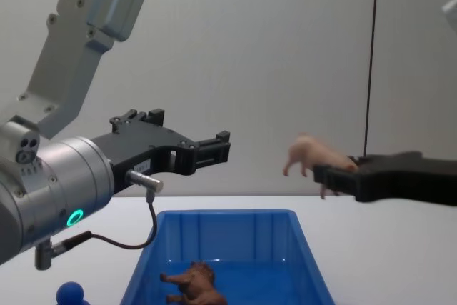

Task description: Pick up the two dolls from the table and place them into the box.

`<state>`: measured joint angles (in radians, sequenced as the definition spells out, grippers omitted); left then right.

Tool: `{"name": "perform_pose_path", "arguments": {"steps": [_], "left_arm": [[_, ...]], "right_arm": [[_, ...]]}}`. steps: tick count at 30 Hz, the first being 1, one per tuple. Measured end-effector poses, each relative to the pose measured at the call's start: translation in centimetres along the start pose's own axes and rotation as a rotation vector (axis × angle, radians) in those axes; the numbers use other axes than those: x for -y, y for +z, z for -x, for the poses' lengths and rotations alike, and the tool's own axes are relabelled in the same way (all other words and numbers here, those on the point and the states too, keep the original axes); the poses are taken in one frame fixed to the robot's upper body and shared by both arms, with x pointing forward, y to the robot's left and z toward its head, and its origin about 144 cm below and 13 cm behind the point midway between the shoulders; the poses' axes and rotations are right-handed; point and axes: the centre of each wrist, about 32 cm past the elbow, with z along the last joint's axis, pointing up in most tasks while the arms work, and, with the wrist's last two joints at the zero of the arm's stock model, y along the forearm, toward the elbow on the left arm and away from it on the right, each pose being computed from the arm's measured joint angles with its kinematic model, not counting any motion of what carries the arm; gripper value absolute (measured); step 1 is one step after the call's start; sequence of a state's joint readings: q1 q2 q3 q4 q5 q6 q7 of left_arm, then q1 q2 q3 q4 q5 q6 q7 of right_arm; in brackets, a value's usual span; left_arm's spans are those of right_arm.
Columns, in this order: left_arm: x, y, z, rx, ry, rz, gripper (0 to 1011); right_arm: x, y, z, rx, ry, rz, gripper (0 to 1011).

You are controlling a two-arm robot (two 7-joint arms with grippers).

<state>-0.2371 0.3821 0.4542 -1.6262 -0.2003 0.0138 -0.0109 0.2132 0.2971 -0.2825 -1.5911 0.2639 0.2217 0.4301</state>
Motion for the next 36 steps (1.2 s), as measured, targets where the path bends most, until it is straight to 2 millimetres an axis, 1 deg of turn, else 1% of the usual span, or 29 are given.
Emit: {"name": "perform_pose_path", "arguments": {"steps": [4, 6, 7, 10, 13, 14, 16, 18, 19, 20, 26, 30, 35, 36], "left_arm": [[0.0, 0.0, 0.0, 0.000, 0.000, 0.000, 1003], [0.0, 0.0, 0.0, 0.000, 0.000, 0.000, 1003], [0.0, 0.0, 0.0, 0.000, 0.000, 0.000, 1003], [0.0, 0.0, 0.0, 0.000, 0.000, 0.000, 1003], [0.0, 0.0, 0.0, 0.000, 0.000, 0.000, 1003], [0.0, 0.0, 0.0, 0.000, 0.000, 0.000, 1003], [0.0, 0.0, 0.0, 0.000, 0.000, 0.000, 1003], [0.0, 0.0, 0.0, 0.000, 0.000, 0.000, 1003], [0.0, 0.0, 0.0, 0.000, 0.000, 0.000, 1003], [0.0, 0.0, 0.0, 0.000, 0.000, 0.000, 1003], [0.0, 0.0, 0.0, 0.000, 0.000, 0.000, 1003], [0.0, 0.0, 0.0, 0.000, 0.000, 0.000, 1003], [0.0, 0.0, 0.0, 0.000, 0.000, 0.000, 1003], [0.0, 0.0, 0.0, 0.000, 0.000, 0.000, 1003]], "right_arm": [[-0.9, 0.8, 0.1, -0.012, 0.035, 0.005, 373], [-1.4, 1.0, 0.2, -0.021, 0.051, 0.013, 396], [-1.6, 1.0, 0.3, -0.023, 0.056, 0.015, 451], [-2.2, 1.1, 0.4, -0.030, 0.074, 0.026, 514], [-2.6, 1.0, 0.5, -0.033, 0.084, 0.034, 605], [-2.7, 1.0, 0.6, -0.035, 0.089, 0.036, 653], [-3.0, 1.0, 0.6, -0.035, 0.095, 0.040, 717], [-3.0, 1.0, 0.7, -0.035, 0.096, 0.041, 772], [-3.1, 1.0, 0.6, -0.034, 0.096, 0.042, 827], [-3.1, 1.0, 0.6, -0.034, 0.096, 0.042, 827], [-2.6, 0.8, 0.3, -0.021, 0.084, 0.035, 1001], [-1.9, 0.6, -0.2, -0.011, 0.068, 0.029, 1001], [-0.2, 0.1, -0.8, 0.004, 0.039, 0.024, 1001], [-0.2, 0.1, -0.8, 0.004, 0.039, 0.024, 1001]]}}
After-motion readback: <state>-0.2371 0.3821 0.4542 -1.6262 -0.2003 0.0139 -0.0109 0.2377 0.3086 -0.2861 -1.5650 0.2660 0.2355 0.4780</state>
